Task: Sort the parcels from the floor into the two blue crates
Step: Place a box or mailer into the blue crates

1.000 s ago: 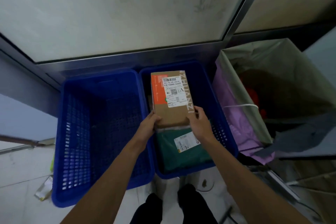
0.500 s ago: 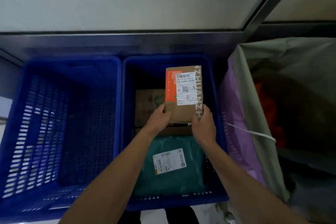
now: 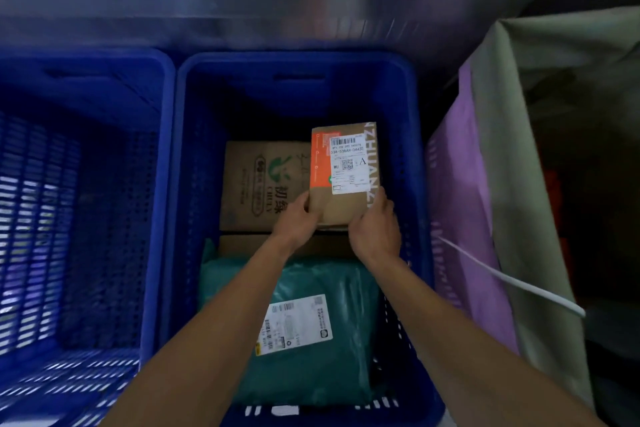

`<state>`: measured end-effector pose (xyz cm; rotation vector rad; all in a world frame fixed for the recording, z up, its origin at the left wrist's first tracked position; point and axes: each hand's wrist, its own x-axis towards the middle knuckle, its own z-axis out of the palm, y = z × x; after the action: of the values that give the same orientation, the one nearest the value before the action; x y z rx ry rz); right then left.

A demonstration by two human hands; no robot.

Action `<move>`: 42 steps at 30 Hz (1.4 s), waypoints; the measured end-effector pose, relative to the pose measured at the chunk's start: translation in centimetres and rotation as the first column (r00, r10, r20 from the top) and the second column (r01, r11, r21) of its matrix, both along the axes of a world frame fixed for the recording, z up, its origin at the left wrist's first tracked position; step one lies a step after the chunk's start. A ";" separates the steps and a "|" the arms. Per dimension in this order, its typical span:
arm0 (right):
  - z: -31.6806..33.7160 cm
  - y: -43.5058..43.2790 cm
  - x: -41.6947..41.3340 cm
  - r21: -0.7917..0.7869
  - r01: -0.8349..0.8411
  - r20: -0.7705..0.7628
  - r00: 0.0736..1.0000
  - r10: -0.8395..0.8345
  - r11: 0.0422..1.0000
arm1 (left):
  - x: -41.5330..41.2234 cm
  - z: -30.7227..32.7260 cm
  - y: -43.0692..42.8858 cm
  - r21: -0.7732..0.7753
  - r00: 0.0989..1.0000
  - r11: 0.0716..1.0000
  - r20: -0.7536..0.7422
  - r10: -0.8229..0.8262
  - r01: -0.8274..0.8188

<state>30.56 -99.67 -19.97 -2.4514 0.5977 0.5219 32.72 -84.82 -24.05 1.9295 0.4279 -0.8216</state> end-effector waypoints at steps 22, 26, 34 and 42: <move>-7.0 0.0 2.3 -0.088 -0.417 -0.494 0.807 0.324 0.905 | 1.9 -4.9 -2.5 0.608 0.888 0.732 0.095 -0.451 0.307; -7.6 0.8 2.1 -0.122 -0.444 -0.466 0.815 0.344 0.888 | 1.9 -5.1 -2.4 0.586 0.871 0.737 0.102 -0.480 0.337; -3.1 1.5 1.9 -0.053 -0.468 -0.493 0.780 0.385 0.882 | 1.6 -0.7 -0.9 0.481 0.849 0.757 0.049 -0.526 0.442; 6.0 0.7 -0.2 0.019 -0.476 -0.433 0.789 0.436 0.879 | -1.3 8.4 2.6 0.493 0.885 0.773 0.009 -0.465 0.401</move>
<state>30.32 -99.00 -13.95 -2.5832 0.1731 1.2800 31.43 -82.19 -15.64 2.5952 0.0960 -0.9331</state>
